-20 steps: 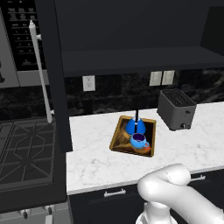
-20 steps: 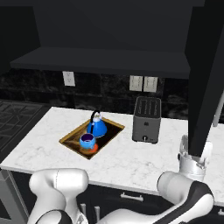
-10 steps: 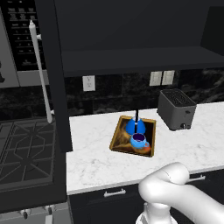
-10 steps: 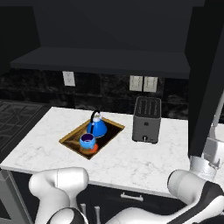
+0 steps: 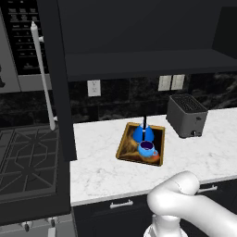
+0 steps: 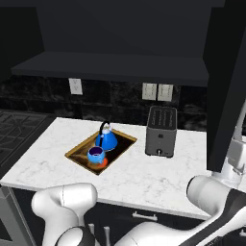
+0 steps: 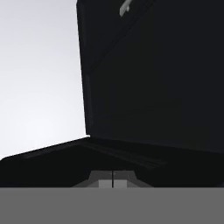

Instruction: Pick the kettle from the counter and place it on the tray. Then pick the mug from the cabinet and place it on the tray. Then close the cabinet doors.

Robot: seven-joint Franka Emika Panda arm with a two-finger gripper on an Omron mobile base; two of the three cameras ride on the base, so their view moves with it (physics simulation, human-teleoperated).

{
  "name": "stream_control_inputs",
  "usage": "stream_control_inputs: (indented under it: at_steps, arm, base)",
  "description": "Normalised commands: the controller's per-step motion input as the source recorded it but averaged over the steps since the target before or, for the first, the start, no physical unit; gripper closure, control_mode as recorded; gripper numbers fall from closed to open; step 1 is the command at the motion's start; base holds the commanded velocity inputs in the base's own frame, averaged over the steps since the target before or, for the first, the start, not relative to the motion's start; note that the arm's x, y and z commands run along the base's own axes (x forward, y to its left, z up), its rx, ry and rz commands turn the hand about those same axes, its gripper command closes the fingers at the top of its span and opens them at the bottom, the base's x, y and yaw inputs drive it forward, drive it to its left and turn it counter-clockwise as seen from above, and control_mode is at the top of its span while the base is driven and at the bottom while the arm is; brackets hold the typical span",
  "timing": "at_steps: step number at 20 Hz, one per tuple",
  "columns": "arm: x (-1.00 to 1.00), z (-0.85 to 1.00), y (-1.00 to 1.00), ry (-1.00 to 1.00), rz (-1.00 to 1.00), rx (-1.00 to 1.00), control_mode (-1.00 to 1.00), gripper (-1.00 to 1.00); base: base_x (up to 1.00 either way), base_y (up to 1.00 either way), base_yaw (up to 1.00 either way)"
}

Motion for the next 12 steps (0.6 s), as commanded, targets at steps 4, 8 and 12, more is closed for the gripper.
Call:
stream_control_inputs:
  at_steps: [4,8,12]
  arm:
    - [-0.06,0.27,0.11,-0.04,-0.01,0.00,-1.00,1.00]
    - [-0.14,0.32,0.22,0.04,0.00,-0.10,-1.00,1.00]
    - [-0.11,0.12,0.37,0.08,0.00,-0.22,-1.00,1.00]
  base:
    - [0.00,0.00,0.00]
    - [0.00,0.00,0.00]
    - [0.00,0.00,0.00]
